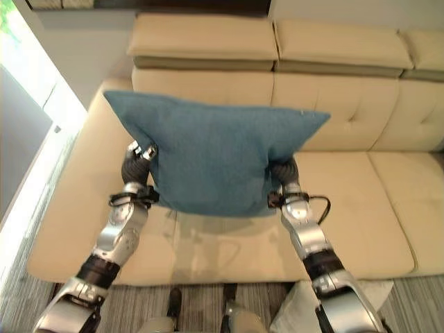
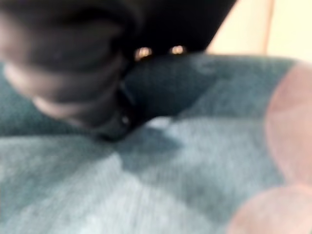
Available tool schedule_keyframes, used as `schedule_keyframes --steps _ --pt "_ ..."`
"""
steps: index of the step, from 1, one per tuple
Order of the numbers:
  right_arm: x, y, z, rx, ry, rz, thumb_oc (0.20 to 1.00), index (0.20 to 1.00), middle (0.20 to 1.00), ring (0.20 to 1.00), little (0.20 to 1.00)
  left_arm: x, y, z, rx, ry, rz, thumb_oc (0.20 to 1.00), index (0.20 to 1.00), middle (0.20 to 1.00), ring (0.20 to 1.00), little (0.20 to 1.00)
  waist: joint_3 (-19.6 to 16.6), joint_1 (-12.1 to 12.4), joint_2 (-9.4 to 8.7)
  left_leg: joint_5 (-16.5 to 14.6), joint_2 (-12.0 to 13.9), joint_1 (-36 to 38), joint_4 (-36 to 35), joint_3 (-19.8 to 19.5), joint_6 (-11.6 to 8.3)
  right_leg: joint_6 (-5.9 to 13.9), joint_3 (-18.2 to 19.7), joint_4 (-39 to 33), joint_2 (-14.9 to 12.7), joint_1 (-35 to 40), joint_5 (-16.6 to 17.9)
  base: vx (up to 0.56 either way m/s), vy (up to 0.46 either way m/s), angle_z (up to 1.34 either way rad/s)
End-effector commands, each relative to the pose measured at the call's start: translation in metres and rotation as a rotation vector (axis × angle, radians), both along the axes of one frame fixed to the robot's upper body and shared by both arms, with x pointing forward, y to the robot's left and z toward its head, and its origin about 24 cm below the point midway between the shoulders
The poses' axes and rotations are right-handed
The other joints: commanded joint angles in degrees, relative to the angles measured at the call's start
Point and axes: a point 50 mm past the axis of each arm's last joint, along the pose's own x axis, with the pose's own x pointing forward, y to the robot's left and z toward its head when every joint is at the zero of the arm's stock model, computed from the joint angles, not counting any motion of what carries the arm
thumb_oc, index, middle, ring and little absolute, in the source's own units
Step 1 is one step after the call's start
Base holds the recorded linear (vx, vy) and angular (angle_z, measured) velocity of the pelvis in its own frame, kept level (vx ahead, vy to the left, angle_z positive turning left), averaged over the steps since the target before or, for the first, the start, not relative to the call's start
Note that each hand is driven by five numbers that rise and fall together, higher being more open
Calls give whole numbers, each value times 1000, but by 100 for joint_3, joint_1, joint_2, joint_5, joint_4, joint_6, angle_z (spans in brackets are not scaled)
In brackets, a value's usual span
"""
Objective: Pick up all the scattered cushions and arrange them neatly on the sofa.
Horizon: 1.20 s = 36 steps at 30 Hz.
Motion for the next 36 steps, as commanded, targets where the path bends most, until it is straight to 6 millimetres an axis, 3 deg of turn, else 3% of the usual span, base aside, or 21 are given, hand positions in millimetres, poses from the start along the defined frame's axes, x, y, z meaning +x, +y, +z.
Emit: schedule_keyframes --steps 1,2,3,6,7,12,24,28,29,30,31,32,33,36 --pt "3 40 71 25 -290 144 200 200 200 200 200 4 -34 58 34 -247 -103 200 200 200 200 200 142 76 -47 -112 -136 182 -102 -151 -43 504 -112 402 -222 332 -642 -71 51 4" --pt "14 45 105 -14 -367 128 200 200 200 200 200 15 -32 84 66 -299 -70 200 200 200 200 200 181 72 -17 -30 -161 -149 -102 -190 -54 515 -72 433 -231 31 -568 -55 56 9" --pt "16 48 117 -16 -394 127 200 200 200 200 200 19 -32 92 72 -313 -65 200 200 200 200 200 206 59 0 7 -163 -295 -102 -207 -68 518 -70 447 -239 -112 -528 -62 71 9" --pt "20 52 142 -50 -452 113 200 200 200 200 200 26 -30 115 95 -360 -36 200 200 200 200 200 198 51 44 63 -177 -573 -102 -247 -92 537 -30 472 -271 -395 -485 0 54 8" --pt "21 56 159 -74 -494 99 200 200 200 200 200 30 -31 132 112 -394 -25 200 200 200 200 200 222 60 66 83 -185 -744 -102 -281 -96 552 8 503 -286 -593 -461 9 59 -2" --pt "27 66 190 -115 -542 79 200 200 200 200 200 35 -38 170 185 -469 -8 200 200 200 200 200 270 82 110 180 -236 -1231 -102 -343 -149 612 72 367 -340 -991 -291 19 38 3" --pt "40 68 194 -193 -478 40 200 200 200 200 200 45 -37 189 246 -459 26 200 200 200 200 200 334 107 38 306 -201 -1970 -102 -355 -223 700 123 24 -233 -1601 -40 4 0 1" --pt "40 61 207 -236 -501 8 200 200 200 200 200 48 -36 197 276 -455 48 200 200 200 200 200 336 57 52 409 -199 -2392 -102 -405 -258 739 135 24 -216 -2046 23 0 0 0" --pt "40 60 209 -236 -502 0 200 200 200 200 200 48 -37 200 287 -457 49 369 369 369 369 369 339 50 64 440 -209 -2475 -102 -422 -271 744 128 24 -222 -2128 36 0 0 0" --pt "40 60 209 -236 -502 0 335 335 335 335 335 48 -37 200 287 -457 49 705 705 705 705 705 338 50 65 439 -208 -2476 -102 -422 -271 743 128 24 -221 -2129 36 0 0 0" --pt "42 53 212 -272 -493 -33 561 561 561 561 561 51 -35 202 299 -443 63 1000 1000 1000 1000 1000 338 25 81 473 -227 -2604 -102 -440 -287 752 123 24 -217 -2250 60 0 0 0" --pt "43 49 212 -282 -485 -51 925 925 925 925 925 52 -34 202 308 -438 71 1000 1000 1000 1000 1000 324 14 91 493 -241 -2650 -102 -431 -293 754 115 24 -216 -2297 69 7 4 3" --pt "44 47 213 -294 -476 -66 1000 1000 1000 1000 1000 53 -31 203 310 -429 83 1000 1000 1000 1000 1000 320 6 102 501 -247 -2686 -102 -428 -303 765 108 24 -224 -2331 71 15 2 4" --pt "47 30 215 -331 -447 -144 1000 1000 1000 1000 1000 56 -18 206 316 -403 129 1000 1000 1000 1000 1000 289 9 129 514 -270 -2721 -102 -426 -313 785 108 24 -224 -2386 96 11 2 3"
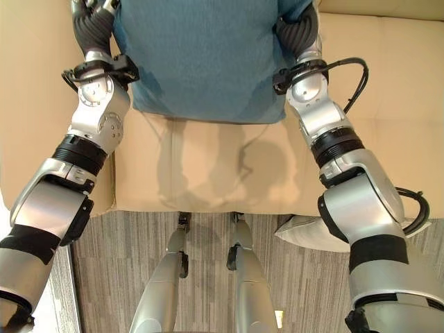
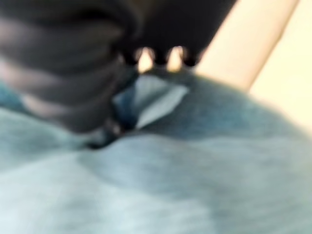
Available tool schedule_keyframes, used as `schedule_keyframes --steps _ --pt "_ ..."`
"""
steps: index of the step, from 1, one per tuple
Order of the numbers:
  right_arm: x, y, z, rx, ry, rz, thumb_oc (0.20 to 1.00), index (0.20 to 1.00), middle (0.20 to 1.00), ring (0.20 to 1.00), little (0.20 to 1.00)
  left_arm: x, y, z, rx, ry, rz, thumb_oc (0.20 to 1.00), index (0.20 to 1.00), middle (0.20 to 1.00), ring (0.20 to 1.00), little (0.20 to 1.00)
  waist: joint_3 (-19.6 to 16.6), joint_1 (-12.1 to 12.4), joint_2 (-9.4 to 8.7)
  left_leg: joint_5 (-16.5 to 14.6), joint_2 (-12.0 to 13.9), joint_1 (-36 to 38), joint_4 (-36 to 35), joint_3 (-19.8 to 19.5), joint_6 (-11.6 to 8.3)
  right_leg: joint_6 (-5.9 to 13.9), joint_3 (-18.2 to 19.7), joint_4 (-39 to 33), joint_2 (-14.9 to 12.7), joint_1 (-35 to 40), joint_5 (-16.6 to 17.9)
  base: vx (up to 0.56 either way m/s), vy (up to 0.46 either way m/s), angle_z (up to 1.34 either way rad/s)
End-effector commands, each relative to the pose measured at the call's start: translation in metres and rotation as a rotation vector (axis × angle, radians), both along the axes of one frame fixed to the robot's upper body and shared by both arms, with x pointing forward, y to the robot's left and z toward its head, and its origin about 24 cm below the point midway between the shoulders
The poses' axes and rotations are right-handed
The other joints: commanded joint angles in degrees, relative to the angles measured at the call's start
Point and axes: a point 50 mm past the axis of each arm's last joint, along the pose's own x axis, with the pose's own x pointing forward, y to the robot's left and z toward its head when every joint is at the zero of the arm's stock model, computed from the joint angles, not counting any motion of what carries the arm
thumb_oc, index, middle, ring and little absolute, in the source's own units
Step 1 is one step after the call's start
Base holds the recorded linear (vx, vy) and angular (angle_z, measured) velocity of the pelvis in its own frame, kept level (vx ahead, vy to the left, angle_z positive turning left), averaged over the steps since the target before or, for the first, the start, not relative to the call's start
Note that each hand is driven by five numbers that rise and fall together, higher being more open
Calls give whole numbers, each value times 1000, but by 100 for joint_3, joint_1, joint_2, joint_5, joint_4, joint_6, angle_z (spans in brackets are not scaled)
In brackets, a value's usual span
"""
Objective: Pick up all the scattered cushions and arrange them neatly on the sofa.
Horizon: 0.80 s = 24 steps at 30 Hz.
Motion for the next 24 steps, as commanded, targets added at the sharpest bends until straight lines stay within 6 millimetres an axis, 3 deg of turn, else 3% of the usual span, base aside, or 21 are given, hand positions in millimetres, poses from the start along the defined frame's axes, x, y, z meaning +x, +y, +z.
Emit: schedule_keyframes --steps 1,3,5,13,16,20,21,22,23,24 --pt "0 22 16 -65 -49 35 1000 1000 1000 1000 1000 -3 -16 20 161 -59 -37 1000 1000 1000 1000 1000 -321 41 -46 198 -191 247 -350 -225 -225 1013 147 18 -140 361 -375 0 0 0" --pt "0 5 16 -55 -38 -23 1000 1000 1000 1000 1000 -3 -2 23 169 -54 12 1000 1000 1000 1000 1000 -344 49 -33 186 -195 280 -350 -222 -216 1014 150 18 -152 399 -378 0 0 0" --pt "-3 -26 15 -17 -23 -94 1000 1000 1000 1000 1000 -6 32 26 214 -42 101 1000 1000 1000 1000 1000 -422 57 -17 158 -207 386 -350 -213 -215 1013 154 18 -167 505 -401 0 0 0" --pt "-14 -69 2 56 -19 -133 1000 1000 1000 1000 1000 -18 77 8 193 -35 150 1000 1000 1000 1000 1000 -482 30 15 79 -237 831 -350 -159 -204 999 130 18 -234 954 -427 0 0 0" --pt "-25 -71 -32 132 -29 -5 1000 1000 1000 1000 1000 -32 68 -31 156 -65 24 1000 1000 1000 1000 1000 -456 26 17 -66 -223 1274 -350 -151 -197 958 103 18 -220 1390 -536 20 -19 4" --pt "-44 -81 -82 153 7 21 1000 1000 1000 1000 1000 -58 68 -83 130 -40 -47 1000 1000 1000 1000 1000 -442 24 -28 -167 -223 1772 -350 -133 -167 894 85 18 -238 1891 -634 0 0 0" --pt "-44 -81 -83 154 8 20 1000 1000 1000 1000 1000 -58 68 -83 131 -39 -46 1000 1000 1000 1000 1000 -442 25 -29 -168 -223 1779 -350 -133 -167 894 85 18 -237 1898 -636 58 -12 4" --pt "-60 -87 -119 143 69 21 1000 1000 1000 1000 1000 -75 68 -120 121 25 -84 1000 1000 1000 1000 1000 -428 2 -37 -242 -214 2059 -350 -113 -156 855 71 18 -240 2206 -719 64 -20 4" --pt "-66 -86 -141 187 113 35 1000 1000 1000 1000 1000 -83 65 -139 101 66 -102 1000 1000 1000 1000 1000 -422 11 -48 -291 -218 2217 -350 -106 -140 839 59 18 -243 2359 -751 115 -36 9" --pt "-88 -83 -193 160 254 56 1000 1000 1000 1000 1000 -105 66 -198 65 246 -139 1000 1000 1000 1000 1000 -438 -17 -31 -350 -227 2569 -350 -99 -107 811 44 41 -245 2715 -849 97 -30 6"
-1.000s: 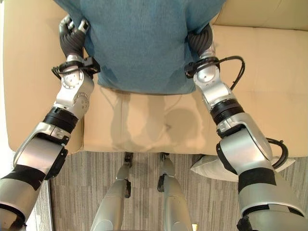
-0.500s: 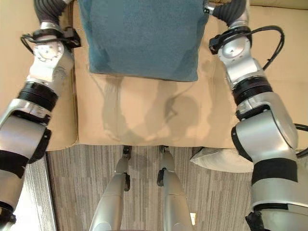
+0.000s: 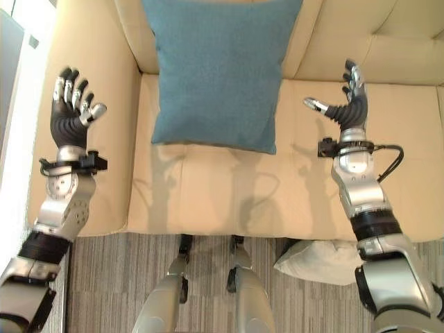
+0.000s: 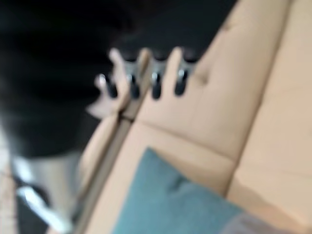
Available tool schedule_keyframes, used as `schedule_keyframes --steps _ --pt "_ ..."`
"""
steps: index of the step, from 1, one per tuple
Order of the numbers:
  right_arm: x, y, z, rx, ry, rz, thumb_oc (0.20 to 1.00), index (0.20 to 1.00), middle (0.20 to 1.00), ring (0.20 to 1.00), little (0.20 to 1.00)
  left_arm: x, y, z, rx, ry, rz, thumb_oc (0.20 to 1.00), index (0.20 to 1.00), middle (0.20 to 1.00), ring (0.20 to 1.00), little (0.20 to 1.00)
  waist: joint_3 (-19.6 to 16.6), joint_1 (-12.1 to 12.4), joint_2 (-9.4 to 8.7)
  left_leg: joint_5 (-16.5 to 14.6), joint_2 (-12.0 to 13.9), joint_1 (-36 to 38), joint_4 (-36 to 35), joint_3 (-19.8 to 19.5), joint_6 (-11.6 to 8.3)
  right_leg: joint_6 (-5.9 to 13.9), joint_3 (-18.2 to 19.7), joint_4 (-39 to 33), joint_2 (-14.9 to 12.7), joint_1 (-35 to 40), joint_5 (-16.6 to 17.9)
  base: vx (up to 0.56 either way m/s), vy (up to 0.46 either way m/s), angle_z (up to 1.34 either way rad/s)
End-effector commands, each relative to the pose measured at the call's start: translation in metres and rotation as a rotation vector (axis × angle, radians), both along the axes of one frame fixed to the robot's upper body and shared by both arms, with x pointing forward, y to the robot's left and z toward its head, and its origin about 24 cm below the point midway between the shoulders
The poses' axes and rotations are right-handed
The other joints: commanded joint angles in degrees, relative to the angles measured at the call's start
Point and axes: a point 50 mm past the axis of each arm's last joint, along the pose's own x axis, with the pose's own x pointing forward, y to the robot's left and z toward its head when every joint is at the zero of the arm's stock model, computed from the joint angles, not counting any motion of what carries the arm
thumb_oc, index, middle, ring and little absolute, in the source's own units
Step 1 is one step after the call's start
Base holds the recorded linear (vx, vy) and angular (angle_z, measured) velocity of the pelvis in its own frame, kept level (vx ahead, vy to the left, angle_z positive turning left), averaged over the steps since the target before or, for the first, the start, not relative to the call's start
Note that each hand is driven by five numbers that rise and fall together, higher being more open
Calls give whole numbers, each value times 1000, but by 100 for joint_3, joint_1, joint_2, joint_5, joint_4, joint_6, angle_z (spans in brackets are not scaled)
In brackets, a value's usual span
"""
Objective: Pick up all the scattered cushions and arrange them neatly on the sofa.
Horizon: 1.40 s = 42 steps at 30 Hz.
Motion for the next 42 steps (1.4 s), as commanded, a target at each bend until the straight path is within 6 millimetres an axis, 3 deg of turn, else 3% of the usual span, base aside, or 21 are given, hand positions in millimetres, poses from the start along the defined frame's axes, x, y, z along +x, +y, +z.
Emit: schedule_keyframes --steps 1,2,3,7,8,9,10,11,13,17,21,23,27,30,32,34,37,41,42 --pt "-10 1 -56 -156 207 37 1000 1000 1000 1000 1000 0 -6 -45 105 163 -67 1000 1000 1000 1000 1000 -425 -69 -40 -269 -213 665 20 -39 -119 597 46 50 -215 946 -488 84 -33 2" --pt "-17 1 -73 -150 269 44 1000 1000 1000 1000 1000 -8 -3 -60 111 222 -69 1000 1000 1000 1000 1000 -446 -69 -36 -286 -204 772 20 -36 -109 592 47 56 -210 1048 -535 63 -40 0" --pt "-37 -1 -112 -164 418 52 1000 1000 1000 1000 1000 -28 2 -103 101 393 -73 1000 1000 1000 1000 1000 -506 -94 -19 -313 -180 1006 20 -32 -88 573 32 99 -194 1256 -612 51 -41 2" --pt "-72 -4 -177 -154 688 49 1000 1000 1000 1000 1000 -63 11 -166 109 671 -29 1000 1000 1000 1000 1000 -681 -132 21 -315 -135 1368 20 -28 -78 553 32 98 -155 1655 -704 25 -20 -1" --pt "-79 -4 -189 -177 745 44 1000 1000 1000 1000 1000 -70 11 -179 106 731 -23 1000 1000 1000 1000 1000 -732 -139 30 -309 -122 1427 20 -24 -81 551 34 87 -144 1733 -723 0 0 0" --pt "-79 -4 -189 -177 745 44 1000 1000 1000 1000 1000 -70 11 -179 106 731 -23 1000 1000 1000 1000 1000 -731 -139 30 -309 -122 1428 20 -24 -81 551 34 87 -144 1735 -723 0 0 0" --pt "-85 -4 -199 -206 798 43 1000 1000 1000 1000 1000 -79 13 -195 104 813 -6 1000 1000 1000 1000 1000 -778 -143 38 -305 -110 1502 20 -15 -81 548 36 77 -128 1802 -729 0 0 0" --pt "-101 -1 -222 -194 902 49 1000 1000 1000 1000 1000 -98 13 -222 100 954 15 1000 1000 1000 1000 1000 -865 -146 44 -299 -86 1602 20 15 -79 550 43 58 -103 1913 -737 -41 -37 -6" --pt "-118 1 -244 -156 1009 49 1000 1000 1000 1000 1000 -120 15 -249 132 1115 43 1000 1000 1000 1000 1000 -934 -161 48 -293 -67 1703 20 44 -84 551 61 40 -75 2016 -744 -52 -32 -4" --pt "-148 2 -275 -169 1191 44 1000 1000 1000 1000 1000 -157 16 -281 140 1346 59 1000 1000 1000 1000 1000 -1072 -175 45 -295 -7 1840 20 93 -106 531 63 22 -31 2200 -798 -38 -39 -11" --pt "-176 0 -295 -128 1324 8 1000 1000 1000 1000 1000 -188 22 -297 146 1514 90 1000 1000 1000 1000 1000 -1162 -198 33 -312 48 1983 20 119 -120 495 96 36 28 2358 -858 -26 -48 -2" --pt "-185 -2 -299 -115 1360 -4 1000 1000 1000 1000 1000 -192 24 -298 136 1536 102 1000 1000 1000 1000 1000 -1180 -213 24 -309 72 2030 20 120 -133 468 90 77 62 2410 -907 -33 -56 -3" --pt "-200 -8 -303 -62 1398 -49 1000 1000 1000 1000 1000 -188 28 -295 174 1527 98 1000 1000 1000 1000 1000 -1114 -276 0 -214 168 2029 20 84 -243 370 26 131 166 2491 -1013 -61 -75 6" --pt "-203 -9 -306 -55 1419 -57 1000 1000 1000 1000 1000 -183 28 -294 150 1503 108 1000 1000 1000 1000 1000 -1048 -222 -101 -180 170 2093 106 -157 -178 345 92 92 207 2514 -995 -92 -68 26" --pt "-201 -12 -305 -57 1427 -78 1000 1000 1000 1000 1000 -178 24 -293 146 1486 105 1000 1000 1000 1000 1000 -981 -109 -283 -619 -165 1861 863 -874 -47 333 392 158 141 2278 -859 -213 -20 -15" --pt "-202 -13 -306 -52 1433 -83 1000 1000 1000 1000 1000 -178 23 -294 139 1488 101 1000 1000 1000 1000 1000 -1024 -143 -306 -676 -97 1920 915 -794 -37 363 439 131 116 2241 -803 -90 36 -57" --pt "-211 -16 -310 -67 1492 -94 1000 1000 1000 1000 1000 -180 18 -296 119 1497 87 1000 1000 1000 1000 1000 -1092 -126 -238 -816 -183 2191 1082 -1170 46 411 647 242 138 2061 -718 -79 112 -52" --pt "-211 -20 -310 -90 1518 -115 1000 1000 1000 1000 1000 -183 14 -299 135 1533 67 1000 1000 1000 1000 1000 -1078 -215 -125 -969 -226 2384 664 -945 122 506 826 364 87 1895 -577 -92 163 -29" --pt "-208 -21 -309 -109 1526 -118 1000 1000 1000 1000 1000 -183 15 -300 180 1543 54 1000 1000 1000 1000 1000 -1059 -190 -140 -1125 -362 2472 538 -849 246 629 940 348 25 1778 -399 -131 220 -36"
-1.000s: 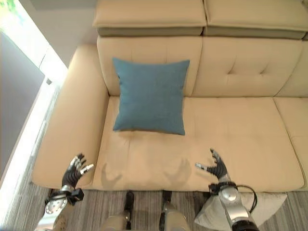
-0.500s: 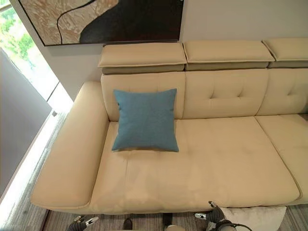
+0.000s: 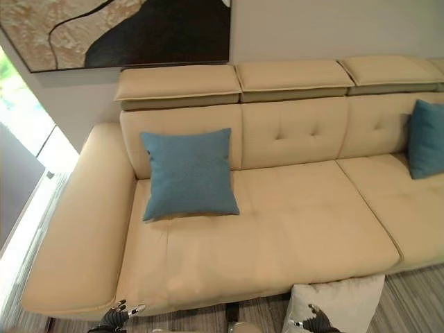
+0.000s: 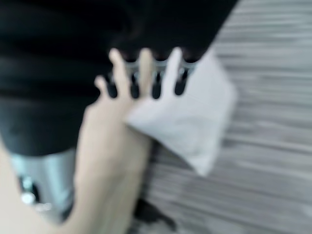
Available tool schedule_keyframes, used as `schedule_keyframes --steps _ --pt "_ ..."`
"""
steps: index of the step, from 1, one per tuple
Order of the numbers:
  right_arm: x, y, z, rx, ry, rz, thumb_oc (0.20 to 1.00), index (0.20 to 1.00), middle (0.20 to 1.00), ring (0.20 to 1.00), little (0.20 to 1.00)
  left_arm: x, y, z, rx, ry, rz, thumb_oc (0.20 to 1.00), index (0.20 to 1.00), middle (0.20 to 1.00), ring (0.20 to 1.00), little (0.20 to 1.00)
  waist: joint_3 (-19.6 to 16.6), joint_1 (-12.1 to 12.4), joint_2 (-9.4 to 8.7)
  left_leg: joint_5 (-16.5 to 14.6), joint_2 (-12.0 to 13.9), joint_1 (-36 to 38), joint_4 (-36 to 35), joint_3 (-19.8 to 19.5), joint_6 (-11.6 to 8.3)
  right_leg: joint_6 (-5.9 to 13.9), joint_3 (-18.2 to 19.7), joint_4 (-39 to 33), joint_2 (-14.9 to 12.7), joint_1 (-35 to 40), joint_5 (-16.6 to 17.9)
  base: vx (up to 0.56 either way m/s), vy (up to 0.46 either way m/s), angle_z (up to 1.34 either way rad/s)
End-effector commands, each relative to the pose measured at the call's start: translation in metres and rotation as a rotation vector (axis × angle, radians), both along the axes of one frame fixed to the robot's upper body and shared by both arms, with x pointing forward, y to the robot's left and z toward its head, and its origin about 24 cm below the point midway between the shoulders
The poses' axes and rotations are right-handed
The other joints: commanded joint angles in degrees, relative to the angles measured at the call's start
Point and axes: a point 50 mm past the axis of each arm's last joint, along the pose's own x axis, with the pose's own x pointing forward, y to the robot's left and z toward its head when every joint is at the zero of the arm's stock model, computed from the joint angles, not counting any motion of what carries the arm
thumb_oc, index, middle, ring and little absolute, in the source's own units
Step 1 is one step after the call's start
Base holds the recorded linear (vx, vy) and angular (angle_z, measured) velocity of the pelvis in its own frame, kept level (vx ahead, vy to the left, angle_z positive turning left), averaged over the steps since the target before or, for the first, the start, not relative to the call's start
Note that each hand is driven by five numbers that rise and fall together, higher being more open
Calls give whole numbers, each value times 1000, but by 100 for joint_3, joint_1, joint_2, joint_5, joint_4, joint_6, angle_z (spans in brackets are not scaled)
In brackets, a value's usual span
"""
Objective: Pick up all the scattered cushions and arrange them neatly on the sofa.
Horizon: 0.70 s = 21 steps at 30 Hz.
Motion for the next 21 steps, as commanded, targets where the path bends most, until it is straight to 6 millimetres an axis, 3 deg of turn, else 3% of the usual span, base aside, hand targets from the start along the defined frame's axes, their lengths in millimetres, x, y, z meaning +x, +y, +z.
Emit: schedule_keyframes --steps 1,3,6,8,11,12,13,14,15,18,20,21 --pt "33 -2 9 -25 -80 11 1000 1000 1000 1000 1000 8 8 4 52 -10 -34 1000 1000 1000 1000 1000 238 247 -74 380 -158 529 -559 94 -12 704 354 353 38 208 -204 -242 261 -52" --pt "37 3 7 -23 -72 37 1000 1000 1000 1000 1000 10 10 5 52 -13 -33 1000 1000 1000 1000 1000 324 308 -118 368 -404 509 -706 256 147 953 470 250 -34 -112 221 -290 240 -97" --pt "44 8 7 -17 -80 40 1000 1000 1000 1000 1000 16 13 8 67 -27 -42 1000 1000 1000 1000 1000 483 335 -174 419 -557 302 -615 439 247 1112 364 329 -92 -445 403 -300 129 -97" --pt "50 12 7 -18 -84 65 1000 1000 1000 1000 1000 21 15 9 92 -18 -83 1000 1000 1000 1000 1000 572 426 -91 526 -530 71 -467 576 320 938 -92 925 -152 -408 -120 -317 85 -62" --pt "45 13 5 -22 -64 70 1000 1000 1000 1000 1000 21 12 8 89 4 -119 1000 1000 1000 1000 1000 520 490 53 725 -402 -6 -598 651 399 662 -334 1705 -129 -155 -709 -238 38 -53" --pt "40 13 3 -18 -47 49 1000 1000 1000 1000 1000 18 9 5 90 31 -147 1000 1000 1000 1000 1000 360 638 134 818 -259 -67 -755 811 400 565 -724 1950 -303 280 -1073 -182 -28 -34" --pt "40 13 3 -18 -46 49 1000 1000 1000 1000 1000 18 9 5 90 31 -148 1000 1000 1000 1000 1000 376 641 130 813 -265 -43 -759 813 401 567 -720 1973 -310 290 -1095 -204 -116 -75" --pt "35 14 1 -23 -27 46 1000 1000 1000 1000 1000 17 7 4 94 45 -172 1000 1000 1000 1000 1000 302 860 104 796 -189 -123 -692 1010 351 600 -1312 1727 -598 792 -1168 -121 -158 -94" --pt "37 15 1 -22 -39 41 1000 1000 1000 1000 1000 17 8 4 94 43 -160 1000 1000 1000 1000 1000 271 895 18 856 -185 -125 -789 1129 296 618 -1385 1312 -498 961 -1145 -142 -193 -110" --pt "39 17 1 -10 -50 24 1000 1000 1000 1000 1000 18 7 4 97 46 -167 1000 1000 1000 1000 1000 268 813 -87 951 -127 -180 -771 1177 194 640 -1055 965 -202 912 -1177 -90 -181 -76" --pt "36 19 0 3 -60 -6 1000 1000 1000 1000 1000 28 -3 5 91 34 -224 1000 1000 1000 1000 1000 381 632 -214 913 -58 -302 -472 1171 48 528 -904 478 15 1079 -1055 -205 -315 29" --pt "36 19 0 0 -63 -7 1000 1000 1000 1000 1000 38 -13 6 85 6 -277 1000 1000 1000 1000 1000 503 682 -287 841 -198 -455 -99 612 -47 475 -688 339 52 1051 -914 -242 -231 23"
